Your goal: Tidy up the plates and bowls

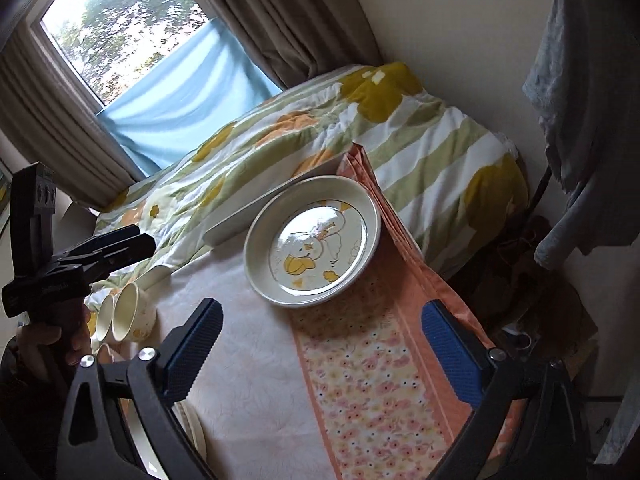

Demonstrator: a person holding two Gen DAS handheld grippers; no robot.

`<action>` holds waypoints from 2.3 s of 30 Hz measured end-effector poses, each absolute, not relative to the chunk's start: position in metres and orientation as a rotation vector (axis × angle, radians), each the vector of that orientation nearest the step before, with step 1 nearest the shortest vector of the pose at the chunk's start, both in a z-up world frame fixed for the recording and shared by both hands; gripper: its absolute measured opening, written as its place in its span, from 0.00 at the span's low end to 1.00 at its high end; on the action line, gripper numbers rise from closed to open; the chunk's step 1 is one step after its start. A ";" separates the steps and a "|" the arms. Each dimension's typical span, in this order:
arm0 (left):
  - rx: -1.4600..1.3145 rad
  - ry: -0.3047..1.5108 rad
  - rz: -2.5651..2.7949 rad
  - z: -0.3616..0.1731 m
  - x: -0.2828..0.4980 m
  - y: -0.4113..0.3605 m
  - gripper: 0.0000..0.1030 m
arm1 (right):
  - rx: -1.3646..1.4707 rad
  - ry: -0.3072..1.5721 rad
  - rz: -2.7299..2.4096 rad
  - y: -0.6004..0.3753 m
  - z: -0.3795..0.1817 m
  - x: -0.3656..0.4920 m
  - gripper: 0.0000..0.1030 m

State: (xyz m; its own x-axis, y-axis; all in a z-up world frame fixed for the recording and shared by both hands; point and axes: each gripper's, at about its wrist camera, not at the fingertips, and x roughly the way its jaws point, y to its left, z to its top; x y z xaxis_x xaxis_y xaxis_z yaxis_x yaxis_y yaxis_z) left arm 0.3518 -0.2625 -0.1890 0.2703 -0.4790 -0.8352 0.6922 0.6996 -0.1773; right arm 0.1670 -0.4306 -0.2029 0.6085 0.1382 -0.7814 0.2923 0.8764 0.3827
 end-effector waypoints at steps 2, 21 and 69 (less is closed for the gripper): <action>0.255 1.079 -0.816 -0.215 0.370 -0.275 0.74 | 0.592 0.945 -0.119 -0.440 -0.227 0.181 0.80; 0.237 1.282 -0.841 -0.311 0.435 -0.304 0.16 | 0.756 0.990 -0.217 -0.460 -0.304 0.242 0.12; -0.014 1.058 -0.356 -0.153 0.170 -0.060 0.16 | 0.399 0.983 0.252 -0.291 -0.179 0.129 0.12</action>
